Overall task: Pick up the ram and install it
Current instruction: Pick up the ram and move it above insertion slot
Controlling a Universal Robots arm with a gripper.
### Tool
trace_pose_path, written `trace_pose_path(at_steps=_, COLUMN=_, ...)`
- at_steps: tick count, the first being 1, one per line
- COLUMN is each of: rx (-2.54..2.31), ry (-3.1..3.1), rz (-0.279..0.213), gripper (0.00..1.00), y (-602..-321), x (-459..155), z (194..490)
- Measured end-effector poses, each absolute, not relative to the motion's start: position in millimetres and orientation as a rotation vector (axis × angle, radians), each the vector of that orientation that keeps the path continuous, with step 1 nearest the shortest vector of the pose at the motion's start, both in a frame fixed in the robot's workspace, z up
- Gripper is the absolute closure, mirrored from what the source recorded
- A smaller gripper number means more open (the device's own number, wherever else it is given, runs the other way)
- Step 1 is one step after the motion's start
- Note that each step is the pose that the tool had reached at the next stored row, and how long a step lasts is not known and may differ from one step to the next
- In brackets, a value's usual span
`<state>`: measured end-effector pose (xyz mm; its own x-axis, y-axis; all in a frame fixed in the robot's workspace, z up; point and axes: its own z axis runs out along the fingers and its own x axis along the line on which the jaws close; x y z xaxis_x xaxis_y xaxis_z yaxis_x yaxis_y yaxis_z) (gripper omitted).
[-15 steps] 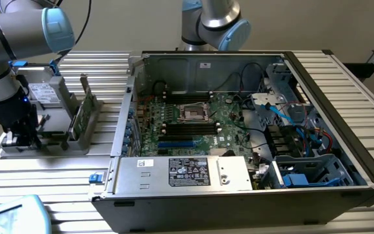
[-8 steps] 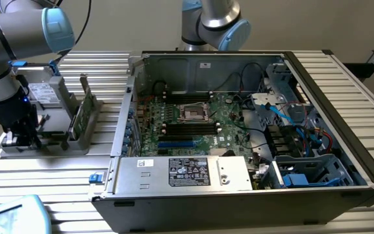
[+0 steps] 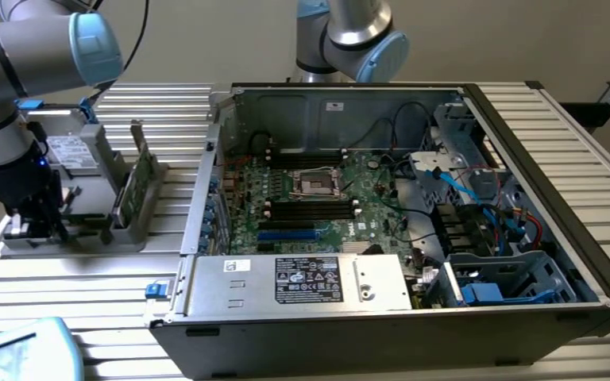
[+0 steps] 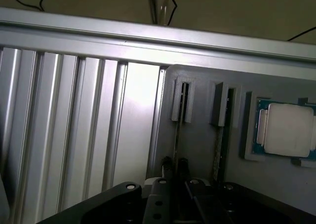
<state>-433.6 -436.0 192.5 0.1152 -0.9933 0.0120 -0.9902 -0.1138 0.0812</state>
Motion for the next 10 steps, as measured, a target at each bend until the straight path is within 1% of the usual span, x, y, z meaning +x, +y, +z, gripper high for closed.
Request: trace_pose_path(at_steps=10, rx=2.29, ry=-2.043, rz=-0.074, gripper=0.85, y=-436.0, x=-428.4, z=193.2)
